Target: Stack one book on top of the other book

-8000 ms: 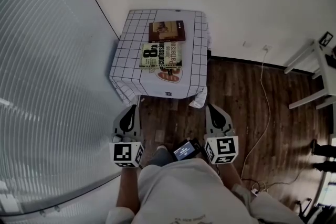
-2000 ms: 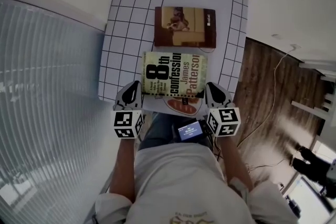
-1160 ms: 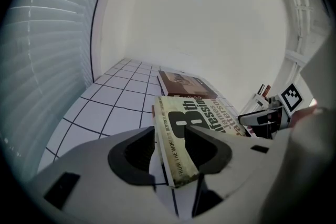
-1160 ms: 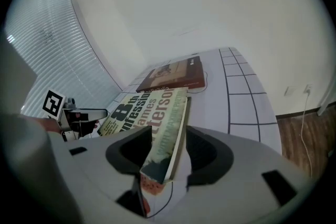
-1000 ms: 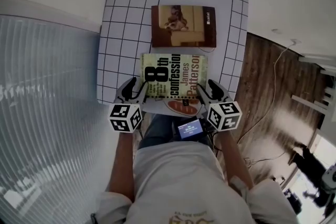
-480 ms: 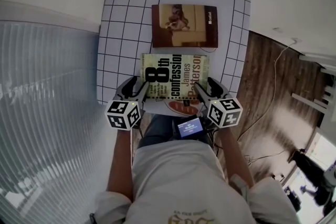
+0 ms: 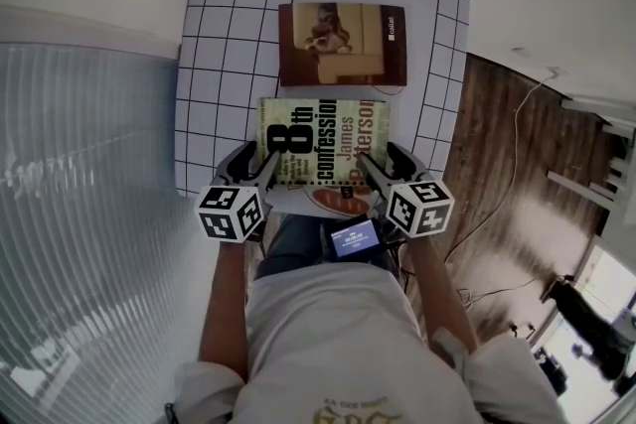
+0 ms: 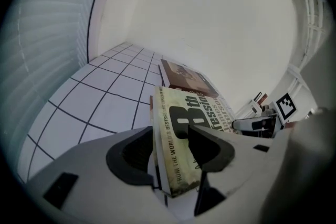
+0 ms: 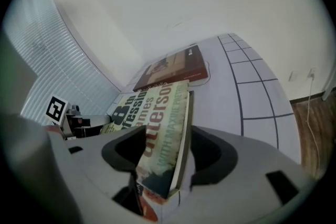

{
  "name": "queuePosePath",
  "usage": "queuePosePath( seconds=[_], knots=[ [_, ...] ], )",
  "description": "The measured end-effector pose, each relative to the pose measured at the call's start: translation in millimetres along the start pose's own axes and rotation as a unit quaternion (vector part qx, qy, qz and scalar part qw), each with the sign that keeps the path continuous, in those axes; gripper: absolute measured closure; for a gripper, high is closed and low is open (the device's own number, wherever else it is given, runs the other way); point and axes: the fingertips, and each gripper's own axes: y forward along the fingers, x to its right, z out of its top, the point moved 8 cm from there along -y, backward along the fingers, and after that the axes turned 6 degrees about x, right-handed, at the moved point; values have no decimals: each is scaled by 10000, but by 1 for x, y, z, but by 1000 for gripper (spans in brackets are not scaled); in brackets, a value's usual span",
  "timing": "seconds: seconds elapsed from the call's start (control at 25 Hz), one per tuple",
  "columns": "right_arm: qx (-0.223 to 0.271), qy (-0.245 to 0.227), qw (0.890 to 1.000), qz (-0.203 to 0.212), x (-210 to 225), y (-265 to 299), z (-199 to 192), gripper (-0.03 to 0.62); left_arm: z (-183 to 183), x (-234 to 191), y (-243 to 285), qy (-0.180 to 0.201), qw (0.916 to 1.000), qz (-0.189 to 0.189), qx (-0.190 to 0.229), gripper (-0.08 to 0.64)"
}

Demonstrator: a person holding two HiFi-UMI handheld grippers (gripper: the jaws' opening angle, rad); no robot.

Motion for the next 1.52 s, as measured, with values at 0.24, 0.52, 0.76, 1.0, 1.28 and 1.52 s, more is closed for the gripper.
queuePosePath(
  seconds=[0.24, 0.52, 0.76, 1.0, 1.28, 1.52],
  knots=[
    [-115, 122, 9999, -9, -3, 1, -1, 376, -1, 0, 1, -320, 9994, -84, -115, 377],
    [-100, 147, 9998, -47, -3, 2, 0, 376, -2, 1, 2, -355, 9994, 5, -13, 377],
    [-147, 176, 9997, -113, -4, 3, 1, 376, -1, 2, 3, -316, 9994, 62, -86, 376],
    [-144, 189, 9996, -122, -4, 3, 0, 379, -1, 3, 3, -289, 9994, 164, -119, 377],
    [-86, 89, 9998, -160, -6, -1, 1, 380, 0, 6, 2, -276, 9992, 207, -210, 380],
    [-54, -3, 9999, -150, -5, -10, 3, 380, -1, 15, -2, -236, 9993, 202, -208, 382]
  ],
)
